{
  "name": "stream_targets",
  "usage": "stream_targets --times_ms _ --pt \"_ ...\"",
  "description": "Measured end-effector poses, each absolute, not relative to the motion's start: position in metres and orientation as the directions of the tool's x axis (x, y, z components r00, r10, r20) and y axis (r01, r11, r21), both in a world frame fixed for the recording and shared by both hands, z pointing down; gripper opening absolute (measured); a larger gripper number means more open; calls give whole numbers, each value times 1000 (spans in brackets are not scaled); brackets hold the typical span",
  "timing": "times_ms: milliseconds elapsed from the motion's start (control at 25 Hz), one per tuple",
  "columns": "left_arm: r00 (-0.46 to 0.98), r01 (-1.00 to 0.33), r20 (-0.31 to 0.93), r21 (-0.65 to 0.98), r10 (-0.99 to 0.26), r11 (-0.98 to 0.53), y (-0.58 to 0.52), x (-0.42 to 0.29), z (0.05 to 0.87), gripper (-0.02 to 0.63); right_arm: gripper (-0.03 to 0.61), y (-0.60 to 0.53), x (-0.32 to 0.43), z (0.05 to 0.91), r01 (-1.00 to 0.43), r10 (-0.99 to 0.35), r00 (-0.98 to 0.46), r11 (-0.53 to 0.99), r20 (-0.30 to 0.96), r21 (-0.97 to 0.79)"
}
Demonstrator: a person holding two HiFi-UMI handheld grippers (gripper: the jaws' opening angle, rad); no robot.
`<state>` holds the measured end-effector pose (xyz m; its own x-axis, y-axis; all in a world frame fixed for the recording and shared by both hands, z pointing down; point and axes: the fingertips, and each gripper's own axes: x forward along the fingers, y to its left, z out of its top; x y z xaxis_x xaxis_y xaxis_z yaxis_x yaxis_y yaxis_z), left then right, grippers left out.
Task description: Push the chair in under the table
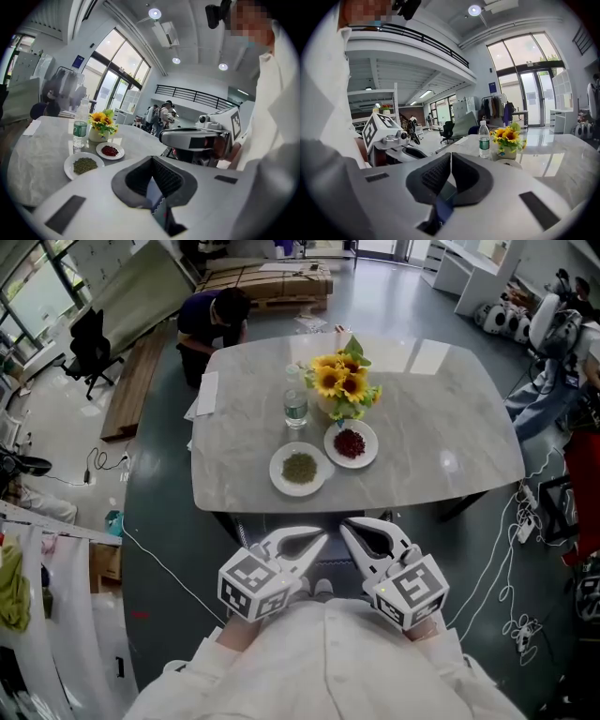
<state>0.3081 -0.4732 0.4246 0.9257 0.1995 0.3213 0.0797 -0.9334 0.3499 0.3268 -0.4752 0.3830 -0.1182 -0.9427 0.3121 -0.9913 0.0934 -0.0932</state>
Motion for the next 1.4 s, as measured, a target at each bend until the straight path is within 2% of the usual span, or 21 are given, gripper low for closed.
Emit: stream_targets --times_ms 240,760,1400 --pt "940 67 285 390 189 -918 -478 304 417 14 34 -474 324 383 -991 -943 -121 99 311 -85" --pt "934 77 307 327 183 -942 -475 297 417 14 32 -471 329 392 -995 -932 -70 38 354 -96" --pt "928 65 326 329 178 -942 -478 294 421 14 32 -467 328 400 -995 -928 -56 20 368 -102"
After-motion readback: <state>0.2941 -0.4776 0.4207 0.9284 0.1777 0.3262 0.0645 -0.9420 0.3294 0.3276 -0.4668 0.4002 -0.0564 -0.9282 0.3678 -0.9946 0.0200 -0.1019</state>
